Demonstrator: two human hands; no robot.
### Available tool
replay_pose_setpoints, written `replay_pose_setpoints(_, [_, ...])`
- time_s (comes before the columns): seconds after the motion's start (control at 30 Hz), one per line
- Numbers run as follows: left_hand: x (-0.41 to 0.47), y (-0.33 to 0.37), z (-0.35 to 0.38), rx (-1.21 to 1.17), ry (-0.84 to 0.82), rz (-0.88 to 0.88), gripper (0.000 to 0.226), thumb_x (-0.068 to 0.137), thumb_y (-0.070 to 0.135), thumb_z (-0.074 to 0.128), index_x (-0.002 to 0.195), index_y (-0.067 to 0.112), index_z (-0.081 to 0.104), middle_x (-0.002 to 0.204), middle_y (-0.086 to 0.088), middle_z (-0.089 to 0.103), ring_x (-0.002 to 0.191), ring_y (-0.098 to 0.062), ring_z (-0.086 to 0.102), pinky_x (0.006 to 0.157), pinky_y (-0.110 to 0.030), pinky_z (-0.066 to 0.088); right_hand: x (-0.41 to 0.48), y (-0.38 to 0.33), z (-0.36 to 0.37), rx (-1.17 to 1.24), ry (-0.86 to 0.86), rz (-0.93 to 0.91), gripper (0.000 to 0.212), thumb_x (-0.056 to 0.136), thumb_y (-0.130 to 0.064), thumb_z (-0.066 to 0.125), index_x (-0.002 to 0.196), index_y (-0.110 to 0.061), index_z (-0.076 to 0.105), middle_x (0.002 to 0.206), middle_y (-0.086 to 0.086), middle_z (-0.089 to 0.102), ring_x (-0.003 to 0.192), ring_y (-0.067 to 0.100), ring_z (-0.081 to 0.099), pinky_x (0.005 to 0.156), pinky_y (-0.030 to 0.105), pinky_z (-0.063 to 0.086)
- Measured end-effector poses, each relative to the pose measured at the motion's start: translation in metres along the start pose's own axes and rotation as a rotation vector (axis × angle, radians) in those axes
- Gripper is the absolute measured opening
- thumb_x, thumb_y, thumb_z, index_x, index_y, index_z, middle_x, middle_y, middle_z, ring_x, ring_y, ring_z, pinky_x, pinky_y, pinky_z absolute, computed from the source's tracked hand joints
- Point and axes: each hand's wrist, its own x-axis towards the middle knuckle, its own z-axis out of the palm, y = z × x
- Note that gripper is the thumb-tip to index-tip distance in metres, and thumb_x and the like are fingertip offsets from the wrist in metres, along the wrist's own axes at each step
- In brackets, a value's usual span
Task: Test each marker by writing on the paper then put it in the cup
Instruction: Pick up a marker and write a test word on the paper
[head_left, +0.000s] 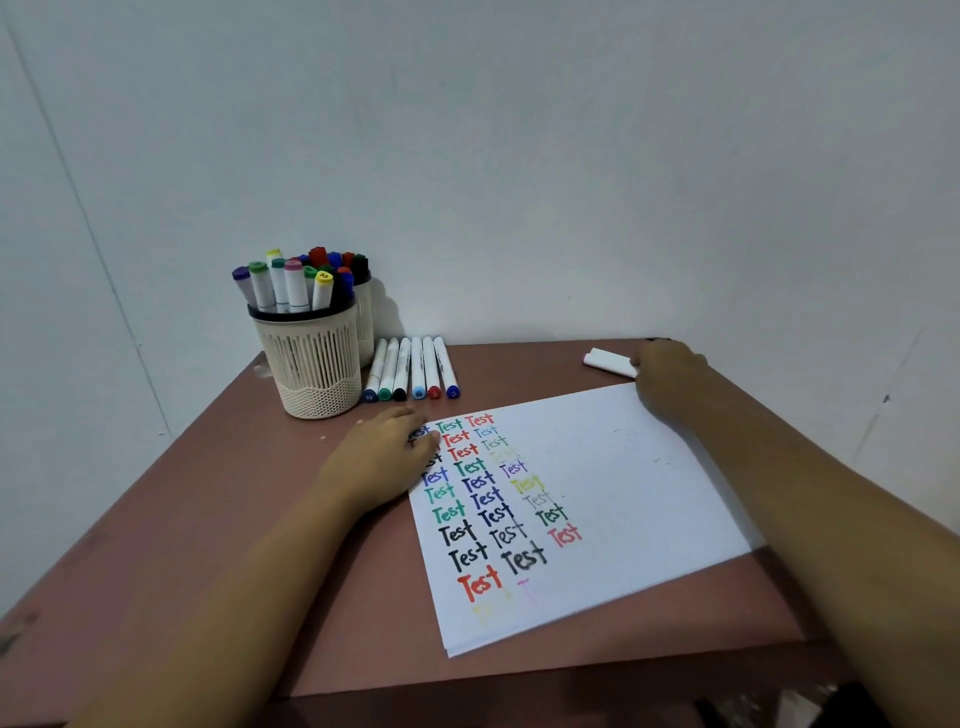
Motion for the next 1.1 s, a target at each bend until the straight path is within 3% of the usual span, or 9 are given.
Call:
replay_pose_setpoints(0.13, [-0.001,0.001,-0.001,0.004,-0.004,-0.005,0.047,0.098,0.038,0.036,0.139,0.016,0.042,0.150,-0.002,0.032,0.136,-0.017,0.031,0.109,-0.030,0.024,0.000,0.002,-0.002,0.071,-0.013,-0.006,0.029,0.082,0.000,0.050,0.104,-0.009,0.066,0.100,0.008,0.064,0.090,0.026,0.061,0.072,0.032,0.048])
replay_pose_setpoints(0.27, [-0.003,0.003,-0.002,0.002,-0.015,-0.011,0.046,0.099,0.038,0.035,0.138,0.016,0.042,0.150,-0.001,0.032,0.135,-0.018,0.032,0.109,-0.030,0.024,-0.006,-0.011,-0.020,0.120,0.007,-0.040,0.008,0.086,-0.006,0.052,0.090,-0.005,0.059,0.097,0.011,0.059,0.084,0.029,0.054,0.067,0.032,0.040])
replay_pose_setpoints(0.4, [-0.004,0.004,-0.003,0.014,-0.025,-0.010,0.046,0.099,0.038,0.034,0.137,0.015,0.043,0.150,-0.002,0.033,0.134,-0.019,0.035,0.109,-0.032,0.025,-0.014,-0.056,-0.037,0.366,0.031,-0.180,0.022,0.085,-0.007,0.054,0.101,0.001,0.067,0.101,0.018,0.064,0.097,0.036,0.059,0.079,0.038,0.049])
replay_pose_setpoints(0.47, [-0.004,0.004,-0.004,0.015,-0.026,-0.011,0.046,0.099,0.038,0.034,0.137,0.015,0.043,0.150,-0.002,0.033,0.134,-0.019,0.034,0.110,-0.033,0.025,-0.024,-0.089,-0.040,0.509,-0.048,-0.201,0.020,0.083,-0.006,0.053,0.090,0.005,0.068,0.090,0.020,0.069,0.085,0.035,0.064,0.074,0.037,0.052])
replay_pose_setpoints(0.53, [-0.005,0.004,-0.003,0.019,-0.026,-0.008,0.046,0.099,0.039,0.034,0.138,0.015,0.042,0.151,-0.002,0.032,0.135,-0.018,0.033,0.111,-0.033,0.024,-0.033,-0.122,-0.040,0.579,-0.149,-0.203,0.026,0.087,-0.011,0.055,0.065,0.001,0.058,0.064,0.015,0.059,0.059,0.026,0.054,0.059,0.032,0.043])
replay_pose_setpoints(0.63, [-0.005,0.003,-0.003,0.019,-0.024,-0.006,0.046,0.099,0.039,0.034,0.138,0.015,0.043,0.150,-0.002,0.032,0.135,-0.018,0.033,0.111,-0.034,0.024,-0.038,-0.162,-0.032,0.653,-0.170,-0.164,0.040,0.094,-0.023,0.055,0.057,-0.012,0.044,0.056,0.002,0.045,0.058,0.020,0.048,0.058,0.029,0.041])
replay_pose_setpoints(0.73, [-0.004,0.004,-0.003,0.022,-0.014,-0.001,0.045,0.099,0.038,0.034,0.136,0.014,0.045,0.149,-0.003,0.035,0.133,-0.018,0.035,0.111,-0.035,0.025,-0.042,-0.179,-0.030,0.616,-0.158,-0.154,0.038,0.096,-0.031,0.050,0.065,-0.011,0.046,0.068,0.003,0.050,0.071,0.024,0.054,0.066,0.034,0.046])
replay_pose_setpoints(0.9, [-0.003,0.002,-0.001,0.014,-0.007,0.001,0.045,0.098,0.038,0.034,0.136,0.015,0.045,0.149,-0.003,0.035,0.133,-0.018,0.035,0.112,-0.037,0.025,-0.045,-0.184,-0.033,0.521,-0.153,-0.177,0.024,0.096,-0.024,0.051,0.106,-0.004,0.060,0.108,0.014,0.062,0.098,0.029,0.060,0.072,0.033,0.044])
replay_pose_setpoints(1.1, [-0.001,-0.002,0.001,0.008,0.005,0.001,0.043,0.098,0.037,0.036,0.134,0.015,0.047,0.147,-0.003,0.038,0.131,-0.019,0.038,0.109,-0.038,0.029,-0.048,-0.165,-0.042,0.684,-0.043,0.017,0.021,0.095,-0.014,0.049,0.107,0.000,0.060,0.103,0.015,0.063,0.091,0.029,0.059,0.068,0.030,0.039])
